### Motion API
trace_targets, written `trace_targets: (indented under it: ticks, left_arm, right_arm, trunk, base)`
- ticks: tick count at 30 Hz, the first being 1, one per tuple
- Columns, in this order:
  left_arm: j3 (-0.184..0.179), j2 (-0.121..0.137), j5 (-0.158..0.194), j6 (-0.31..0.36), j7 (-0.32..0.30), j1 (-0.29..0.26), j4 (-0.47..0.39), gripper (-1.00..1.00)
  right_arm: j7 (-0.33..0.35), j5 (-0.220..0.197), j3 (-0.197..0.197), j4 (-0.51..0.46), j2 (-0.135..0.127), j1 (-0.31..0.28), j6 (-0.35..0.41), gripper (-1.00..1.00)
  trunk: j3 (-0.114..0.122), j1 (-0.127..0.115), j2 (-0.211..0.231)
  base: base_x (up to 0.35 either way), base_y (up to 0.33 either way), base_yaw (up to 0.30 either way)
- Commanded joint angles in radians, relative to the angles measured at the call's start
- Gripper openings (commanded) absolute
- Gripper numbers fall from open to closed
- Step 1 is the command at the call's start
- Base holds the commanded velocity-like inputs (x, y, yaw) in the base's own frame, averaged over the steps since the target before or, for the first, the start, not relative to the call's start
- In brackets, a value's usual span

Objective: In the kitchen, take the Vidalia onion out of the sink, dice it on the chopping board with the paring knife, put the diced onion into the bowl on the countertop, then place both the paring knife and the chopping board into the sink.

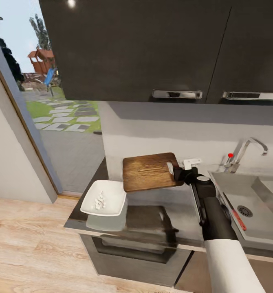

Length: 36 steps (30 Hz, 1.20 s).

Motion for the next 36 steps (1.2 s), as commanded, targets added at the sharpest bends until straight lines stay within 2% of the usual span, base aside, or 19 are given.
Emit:
trace_targets:
  ticks: [1, 13, 16, 18, 19, 25, 27, 28, 29, 30, 32, 33, 35, 36]
  left_arm:
    - [-0.008, 0.002, 0.010, -0.002, 0.007, 0.000, -0.002, 1.00]
    - [-0.008, 0.001, 0.009, -0.002, 0.007, 0.000, 0.008, 1.00]
    - [-0.008, 0.001, 0.009, -0.002, 0.007, 0.000, 0.008, 1.00]
    - [-0.008, 0.002, 0.009, -0.002, 0.007, 0.000, 0.008, 1.00]
    - [-0.008, 0.001, 0.009, -0.002, 0.007, 0.000, 0.008, 1.00]
    - [-0.008, 0.001, 0.009, -0.002, 0.007, 0.000, 0.008, 1.00]
    - [-0.008, 0.002, 0.009, -0.002, 0.007, 0.000, 0.008, 1.00]
    - [-0.008, 0.001, 0.009, -0.002, 0.007, 0.000, 0.008, 1.00]
    - [-0.008, 0.001, 0.009, -0.002, 0.007, 0.000, 0.007, 1.00]
    - [-0.008, 0.001, 0.009, -0.002, 0.007, 0.000, 0.007, 1.00]
    - [-0.008, 0.002, 0.009, -0.003, 0.008, 0.000, 0.005, 1.00]
    - [-0.008, 0.002, 0.009, -0.003, 0.008, 0.000, 0.003, 1.00]
    - [-0.008, 0.002, 0.009, -0.003, 0.008, 0.000, 0.003, 1.00]
    - [-0.008, 0.002, 0.009, -0.003, 0.008, 0.000, 0.003, 1.00]
  right_arm:
    - [0.010, 0.009, -0.002, 0.001, 0.001, -0.001, 0.003, -1.00]
    - [0.009, 0.008, -0.007, 0.039, 0.000, -0.001, -0.001, -1.00]
    - [0.010, 0.008, -0.011, 0.073, -0.001, -0.001, -0.035, -1.00]
    - [0.009, 0.008, -0.014, 0.148, -0.002, -0.001, -0.108, -1.00]
    - [0.008, 0.008, -0.014, 0.170, -0.001, -0.001, -0.121, -1.00]
    - [-0.004, 0.008, -0.015, 0.196, 0.001, -0.001, -0.141, -1.00]
    - [-0.048, 0.007, -0.016, 0.197, 0.005, -0.001, -0.144, -1.00]
    - [-0.092, 0.007, -0.022, 0.197, 0.008, -0.001, -0.149, -1.00]
    - [-0.143, 0.005, -0.040, 0.197, 0.011, -0.001, -0.154, -1.00]
    - [-0.198, 0.000, -0.074, 0.197, 0.013, -0.001, -0.157, -1.00]
    - [-0.303, -0.033, -0.162, 0.211, 0.015, -0.001, -0.160, -1.00]
    - [-0.352, -0.059, -0.189, 0.224, 0.015, -0.001, -0.161, -1.00]
    - [-0.421, -0.098, -0.207, 0.241, 0.014, -0.001, -0.162, -1.00]
    - [-0.483, -0.128, -0.214, 0.251, 0.014, -0.001, -0.162, -1.00]
  trunk:
    - [-0.001, 0.001, -0.002]
    - [0.014, 0.001, -0.002]
    - [0.017, 0.001, -0.002]
    - [0.017, 0.001, -0.002]
    - [0.017, 0.001, -0.002]
    - [0.017, 0.001, -0.002]
    - [0.017, 0.001, -0.002]
    - [0.017, 0.001, -0.002]
    - [0.017, 0.001, -0.002]
    - [0.017, 0.001, -0.002]
    - [0.017, 0.001, -0.002]
    - [0.017, 0.001, -0.002]
    - [0.017, 0.001, -0.002]
    - [0.017, 0.001, -0.002]
  base:
    - [-0.086, -0.310, -0.187]
    - [-0.087, -0.311, -0.188]
    - [-0.082, -0.311, -0.088]
    - [-0.023, -0.311, -0.013]
    - [-0.007, -0.311, -0.004]
    - [-0.002, -0.311, -0.001]
    - [0.000, -0.310, 0.000]
    - [0.000, -0.310, 0.000]
    - [0.000, -0.309, 0.000]
    - [0.000, -0.306, 0.000]
    - [0.000, -0.284, 0.000]
    - [0.000, -0.160, 0.000]
    - [0.000, -0.084, 0.000]
    - [0.000, -0.034, 0.000]
